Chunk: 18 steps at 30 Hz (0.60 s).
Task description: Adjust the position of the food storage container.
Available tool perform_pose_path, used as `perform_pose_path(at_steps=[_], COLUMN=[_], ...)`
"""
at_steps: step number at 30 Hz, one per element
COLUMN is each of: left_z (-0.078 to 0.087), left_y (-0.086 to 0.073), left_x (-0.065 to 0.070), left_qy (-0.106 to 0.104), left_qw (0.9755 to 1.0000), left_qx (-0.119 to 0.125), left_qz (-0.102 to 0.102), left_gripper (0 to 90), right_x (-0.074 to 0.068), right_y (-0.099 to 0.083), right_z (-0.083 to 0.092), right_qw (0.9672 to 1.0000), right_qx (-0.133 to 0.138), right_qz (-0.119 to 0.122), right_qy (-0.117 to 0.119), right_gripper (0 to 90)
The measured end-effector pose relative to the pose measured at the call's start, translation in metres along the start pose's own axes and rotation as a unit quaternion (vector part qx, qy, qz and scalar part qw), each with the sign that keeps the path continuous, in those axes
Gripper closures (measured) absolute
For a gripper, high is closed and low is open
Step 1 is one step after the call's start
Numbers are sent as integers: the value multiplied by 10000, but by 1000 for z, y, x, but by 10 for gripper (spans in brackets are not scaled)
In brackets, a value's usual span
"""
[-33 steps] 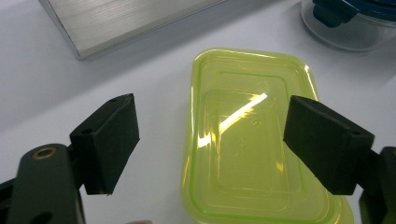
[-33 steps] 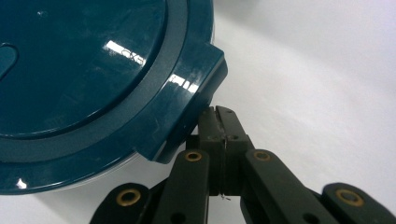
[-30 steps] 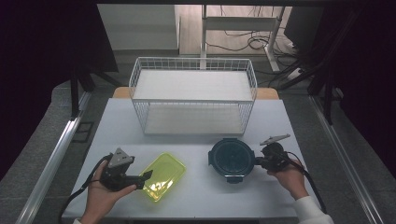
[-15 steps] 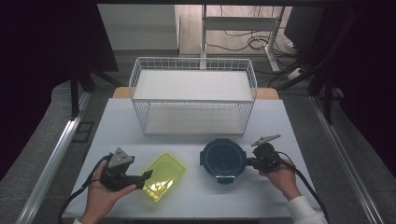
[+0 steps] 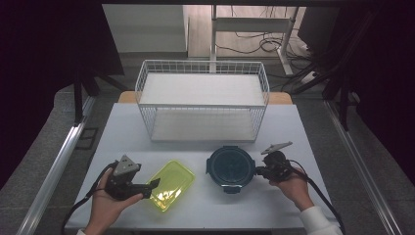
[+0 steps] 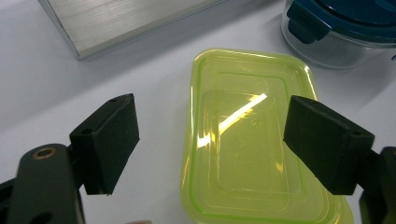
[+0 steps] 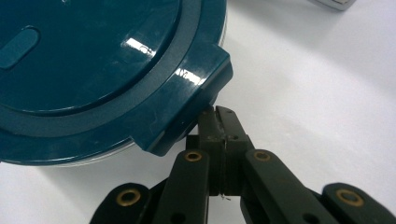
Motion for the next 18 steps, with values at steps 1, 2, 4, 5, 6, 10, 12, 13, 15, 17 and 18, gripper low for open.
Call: perform_pose_path(at_steps=[1, 2, 4, 5, 6, 10, 12, 13, 15, 17, 18], left_z=[0, 0, 0, 0, 0, 2, 2, 2, 3, 4, 4], left_y=[0, 0, 0, 0, 0, 1, 1, 1, 1, 1, 1], left_x=[0, 0, 0, 0, 0, -1, -1, -1, -1, -1, -1], left_qy=[0, -1, -3, -4, -3, 0, 1, -3, -6, 0, 15], left_qw=[10000, 10000, 10000, 10000, 10000, 10000, 10000, 10000, 10000, 10000, 10000], left_qx=[0, 1, 0, 0, 2, 34, 50, 66, 66, 71, 74], left_qz=[0, 1, 3, 4, 7, 17, 29, 40, 33, 34, 28], left_gripper=[175, 175, 175, 175, 175, 175, 175, 174, 171, 172, 172], right_x=[0, 0, -1, -1, -1, 0, 0, 2, 6, 7, 6], right_y=[0, 0, 0, 0, 0, 0, -1, -1, -3, -4, -6], right_z=[0, 0, 0, 0, 0, 0, 1, 2, 9, 13, 22], right_qw=[10000, 10000, 10000, 10000, 10000, 10000, 10000, 10000, 9996, 9994, 9987], right_qx=[0, 2, 8, 13, 18, 42, 49, 61, 216, 292, 432], right_qz=[0, 5, 15, 18, 35, 43, 34, 8, -154, -165, -239], right_qy=[0, 10, 30, 36, 37, 48, 12, -31, -114, -129, -151], right_gripper=[892, 892, 892, 892, 892, 892, 891, 891, 891, 891, 891])
Point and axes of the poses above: each handheld gripper's, and its own axes: z roughly backward along the jaws, y roughly out of its top, x roughly to its right, the point moved 3 cm from there along -z, roughly forward along the jaws, and after that the axes turned 14 degrees about z, right-handed, at the moved point
